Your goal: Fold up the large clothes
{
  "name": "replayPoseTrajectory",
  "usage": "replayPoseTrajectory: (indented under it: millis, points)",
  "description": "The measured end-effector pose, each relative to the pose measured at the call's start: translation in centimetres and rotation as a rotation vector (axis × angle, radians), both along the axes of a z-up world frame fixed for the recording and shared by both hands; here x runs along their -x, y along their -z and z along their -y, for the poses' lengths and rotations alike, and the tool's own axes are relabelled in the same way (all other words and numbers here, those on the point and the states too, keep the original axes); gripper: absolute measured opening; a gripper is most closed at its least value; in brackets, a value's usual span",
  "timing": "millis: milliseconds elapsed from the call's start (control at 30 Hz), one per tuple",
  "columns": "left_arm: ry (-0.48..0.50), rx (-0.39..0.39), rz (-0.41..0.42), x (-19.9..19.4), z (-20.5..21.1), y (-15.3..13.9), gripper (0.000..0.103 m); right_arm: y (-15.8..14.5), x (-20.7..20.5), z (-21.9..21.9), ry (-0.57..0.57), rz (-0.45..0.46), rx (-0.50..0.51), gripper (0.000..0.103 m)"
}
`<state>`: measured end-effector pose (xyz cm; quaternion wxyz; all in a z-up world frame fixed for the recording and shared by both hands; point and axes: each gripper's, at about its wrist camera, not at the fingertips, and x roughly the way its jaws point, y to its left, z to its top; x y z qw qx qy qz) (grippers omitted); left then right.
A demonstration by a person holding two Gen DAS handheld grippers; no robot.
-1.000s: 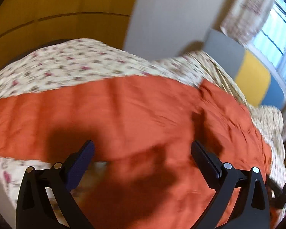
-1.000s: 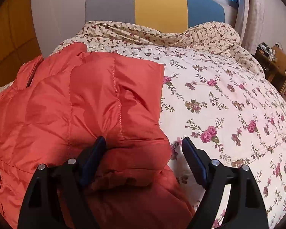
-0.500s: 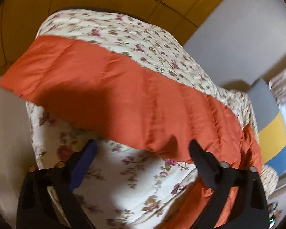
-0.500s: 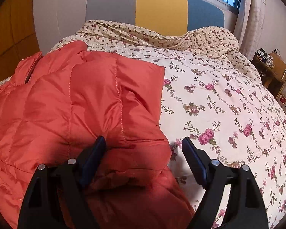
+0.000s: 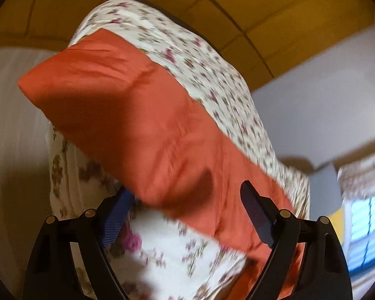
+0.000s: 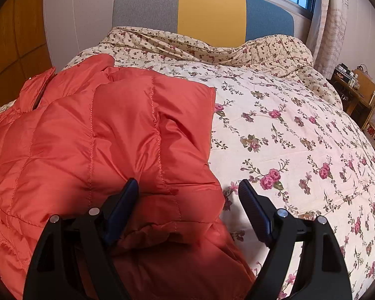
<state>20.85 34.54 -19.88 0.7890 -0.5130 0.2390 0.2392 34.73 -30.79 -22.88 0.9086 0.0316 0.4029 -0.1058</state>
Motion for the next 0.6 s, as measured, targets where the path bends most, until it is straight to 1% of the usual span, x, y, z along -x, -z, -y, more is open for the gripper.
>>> replayPoseTrajectory:
  millis: [33, 67, 100, 167, 233, 267, 300, 333, 400, 433, 600]
  points:
    - [-0.026, 0.023, 0.002, -0.2, -0.6, 0.1, 0.086, 0.0, 0.0, 0.0, 0.000, 0.000, 0.003, 0.082]
    - [-0.042, 0.029, 0.001, -0.3, -0.9, 0.2, 0.086, 0.0, 0.0, 0.0, 0.000, 0.000, 0.004, 0.082]
    - [-0.061, 0.026, -0.005, -0.6, -1.3, 0.1, 0.086, 0.0, -0.1, 0.0, 0.000, 0.000, 0.005, 0.082]
    - [-0.085, 0.010, -0.029, -1.2, -1.8, 0.1, 0.083, 0.0, -0.1, -0.1, 0.000, 0.000, 0.009, 0.082]
    - [-0.097, -0.017, -0.071, -1.9, -1.9, 0.1, 0.060, 0.0, 0.0, -0.1, 0.001, 0.001, 0.015, 0.082]
    - [-0.097, -0.028, -0.088, -2.1, -2.0, 0.1, 0.053, -0.1, -0.1, -0.2, 0.001, 0.001, 0.017, 0.082]
    - [-0.089, -0.044, -0.099, -2.4, -2.0, 0.0, 0.034, -0.1, -0.1, -0.2, 0.001, 0.001, 0.018, 0.082]
    - [-0.073, -0.060, -0.104, -2.6, -1.9, -0.1, 0.023, 0.0, -0.1, -0.2, 0.001, 0.000, 0.018, 0.082]
    - [-0.057, -0.112, -0.103, -2.8, -1.4, -0.8, 0.023, 0.0, -0.1, -0.2, 0.001, 0.001, 0.018, 0.082]
    - [-0.054, -0.168, -0.092, -2.8, -0.8, -1.6, 0.023, 0.0, -0.1, -0.2, 0.001, 0.001, 0.018, 0.082]
    - [-0.028, -0.328, -0.068, -3.1, 2.5, -4.5, 0.023, 0.0, -0.1, -0.2, 0.001, 0.001, 0.017, 0.082]
